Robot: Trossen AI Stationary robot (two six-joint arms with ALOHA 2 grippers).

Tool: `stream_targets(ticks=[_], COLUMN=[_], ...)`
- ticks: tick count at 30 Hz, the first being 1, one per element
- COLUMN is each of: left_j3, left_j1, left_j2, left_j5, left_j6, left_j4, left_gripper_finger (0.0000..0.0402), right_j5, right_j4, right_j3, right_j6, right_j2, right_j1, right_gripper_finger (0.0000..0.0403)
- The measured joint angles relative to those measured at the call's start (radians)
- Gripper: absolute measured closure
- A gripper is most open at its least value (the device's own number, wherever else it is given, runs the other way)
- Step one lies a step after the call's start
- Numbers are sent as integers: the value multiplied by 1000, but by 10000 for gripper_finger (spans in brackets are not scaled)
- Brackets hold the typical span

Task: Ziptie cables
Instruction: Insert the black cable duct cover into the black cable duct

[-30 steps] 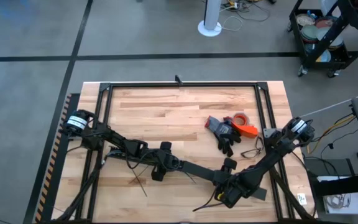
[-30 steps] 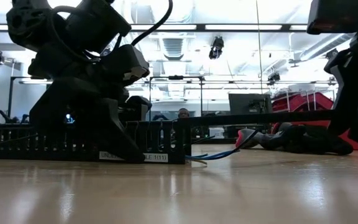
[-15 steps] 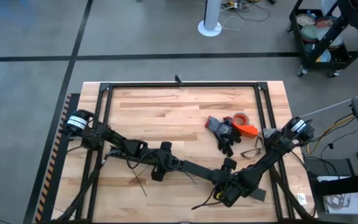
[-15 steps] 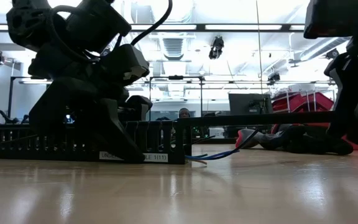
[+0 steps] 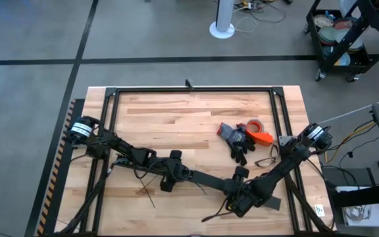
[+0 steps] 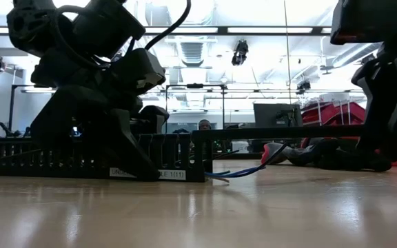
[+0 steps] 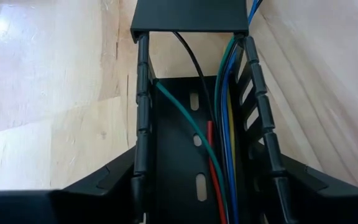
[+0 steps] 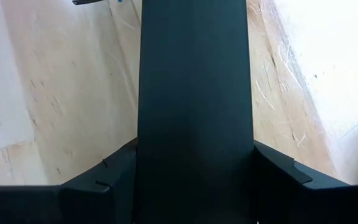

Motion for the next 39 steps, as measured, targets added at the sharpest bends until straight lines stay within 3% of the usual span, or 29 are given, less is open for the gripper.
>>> stream_targets(ticks=[16, 39], left_j3=[0, 0], left_j1=[-1, 8], left_j2=[-1, -1], left_j5=[12, 4], left_j6=[28, -40], left_j4=[-3, -4], left_gripper_finger=[168, 167], right_j5=[-48, -112], right_j4=[7, 73], right_j3=[11, 12], right_j6=[-143, -74], right_j2=[-2, -3], right_j1=[-22, -44], right_gripper_finger=[190, 190])
